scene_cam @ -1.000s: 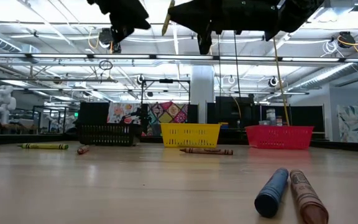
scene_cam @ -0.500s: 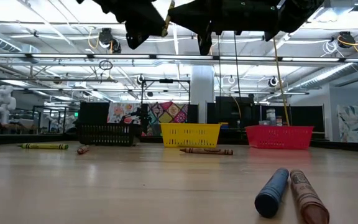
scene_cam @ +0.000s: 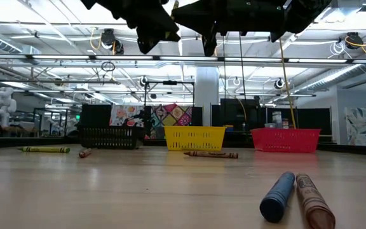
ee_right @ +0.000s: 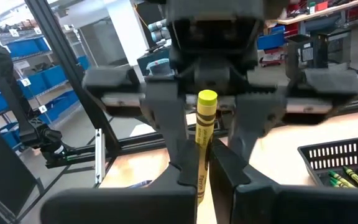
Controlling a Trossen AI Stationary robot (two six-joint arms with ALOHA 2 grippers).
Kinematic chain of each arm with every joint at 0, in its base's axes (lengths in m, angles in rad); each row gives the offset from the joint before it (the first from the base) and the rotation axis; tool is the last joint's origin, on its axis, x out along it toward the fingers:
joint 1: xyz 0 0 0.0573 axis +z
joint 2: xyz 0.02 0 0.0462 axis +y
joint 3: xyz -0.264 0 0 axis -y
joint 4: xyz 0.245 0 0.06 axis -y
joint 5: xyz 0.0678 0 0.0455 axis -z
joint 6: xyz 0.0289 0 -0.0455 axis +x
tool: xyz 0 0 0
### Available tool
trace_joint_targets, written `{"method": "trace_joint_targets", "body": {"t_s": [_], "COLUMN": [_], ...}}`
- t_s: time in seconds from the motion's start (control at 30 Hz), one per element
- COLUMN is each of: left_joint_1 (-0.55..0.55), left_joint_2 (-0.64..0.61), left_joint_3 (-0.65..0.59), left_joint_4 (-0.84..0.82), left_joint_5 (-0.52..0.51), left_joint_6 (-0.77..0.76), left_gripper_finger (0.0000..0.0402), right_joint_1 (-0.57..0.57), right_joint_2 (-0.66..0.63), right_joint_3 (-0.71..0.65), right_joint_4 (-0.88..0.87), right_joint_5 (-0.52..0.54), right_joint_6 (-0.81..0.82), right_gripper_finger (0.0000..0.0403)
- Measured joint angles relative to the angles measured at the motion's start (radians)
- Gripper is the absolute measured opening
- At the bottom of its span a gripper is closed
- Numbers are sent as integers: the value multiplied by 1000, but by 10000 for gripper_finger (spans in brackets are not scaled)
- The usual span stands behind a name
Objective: Sort crayons
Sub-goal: Put the green crayon into the black bin
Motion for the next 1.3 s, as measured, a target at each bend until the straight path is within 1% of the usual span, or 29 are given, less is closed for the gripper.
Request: {"method": "trace_joint_targets", "body": {"t_s": [0.1, 0.17, 0.4, 0.43, 0.7, 0.8, 0.93, 1.13, 1.3], "left_joint_1": [0, 0, 0, 0, 0, 0, 0, 1, 27], "left_joint_2": [13, 13, 13, 13, 13, 13, 13, 9, 2], "left_joint_3": [0, 0, 0, 0, 0, 0, 0, 0, 0], "left_joint_4": [-6, -13, -16, -23, -43, -48, -52, -85, -198], "left_joint_5": [0, 0, 1, 1, 1, 1, 1, -7, -43], "left_joint_6": [6, 7, 8, 12, 28, 29, 31, 33, 35], "left_gripper_finger": [106, 93, 18, 13, 15, 15, 15, 15, 15], "right_joint_1": [0, 0, -1, -1, 0, 0, 0, 0, 0], "right_joint_2": [0, 0, 0, 0, 0, 0, 0, 0, 0], "right_joint_3": [0, 0, 0, 0, 0, 0, 0, 0, 0], "right_joint_4": [-7, -10, -20, -23, -31, -41, -45, -61, -190], "right_joint_5": [0, 1, 2, 2, 2, 2, 6, 5, 1], "right_joint_6": [0, -1, -6, -7, -7, -6, -4, 5, 65], "right_gripper_finger": [0, 0, 0, 0, 0, 6, 27, 69, 90]}}
